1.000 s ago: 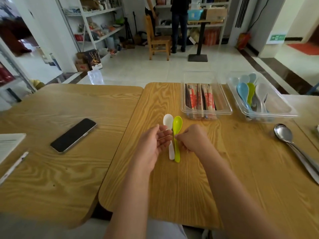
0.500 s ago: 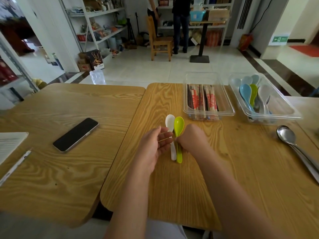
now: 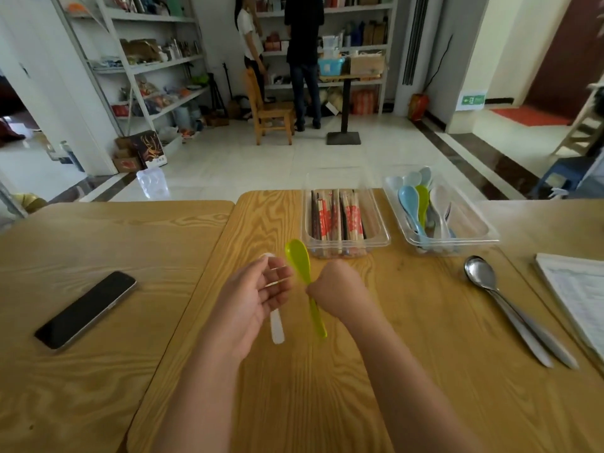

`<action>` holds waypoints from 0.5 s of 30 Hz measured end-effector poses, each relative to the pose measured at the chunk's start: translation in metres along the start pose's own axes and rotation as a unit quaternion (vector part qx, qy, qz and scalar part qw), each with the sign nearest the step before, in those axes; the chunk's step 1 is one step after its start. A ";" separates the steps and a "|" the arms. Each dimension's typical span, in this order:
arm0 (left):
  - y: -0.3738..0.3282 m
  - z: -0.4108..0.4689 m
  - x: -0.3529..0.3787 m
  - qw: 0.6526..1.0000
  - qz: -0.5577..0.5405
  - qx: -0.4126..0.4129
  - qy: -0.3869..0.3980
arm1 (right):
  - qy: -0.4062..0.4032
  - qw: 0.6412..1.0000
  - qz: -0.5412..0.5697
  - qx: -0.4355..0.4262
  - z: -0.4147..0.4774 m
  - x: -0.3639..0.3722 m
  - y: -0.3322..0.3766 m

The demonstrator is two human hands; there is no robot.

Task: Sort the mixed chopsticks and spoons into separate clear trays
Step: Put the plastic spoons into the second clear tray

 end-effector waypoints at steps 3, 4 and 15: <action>-0.011 0.010 0.038 0.999 -0.007 0.010 0.031 | -0.034 0.998 0.062 -0.003 0.006 -0.059 -0.015; -0.013 0.015 0.053 0.999 -0.005 0.011 0.044 | -0.050 0.995 0.090 -0.002 0.009 -0.083 -0.022; 0.000 0.100 0.196 0.985 0.078 -0.046 0.149 | -0.170 0.970 0.090 0.146 0.113 -0.226 -0.125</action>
Point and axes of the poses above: each hand's wrist, its own z-axis towards the middle knuckle, its own x-axis out of the palm, y = z × x, the point moved 10 cm from there along z, towards the middle knuckle, and after that the axes turned 2 degrees about z, right-handed, at the moved point
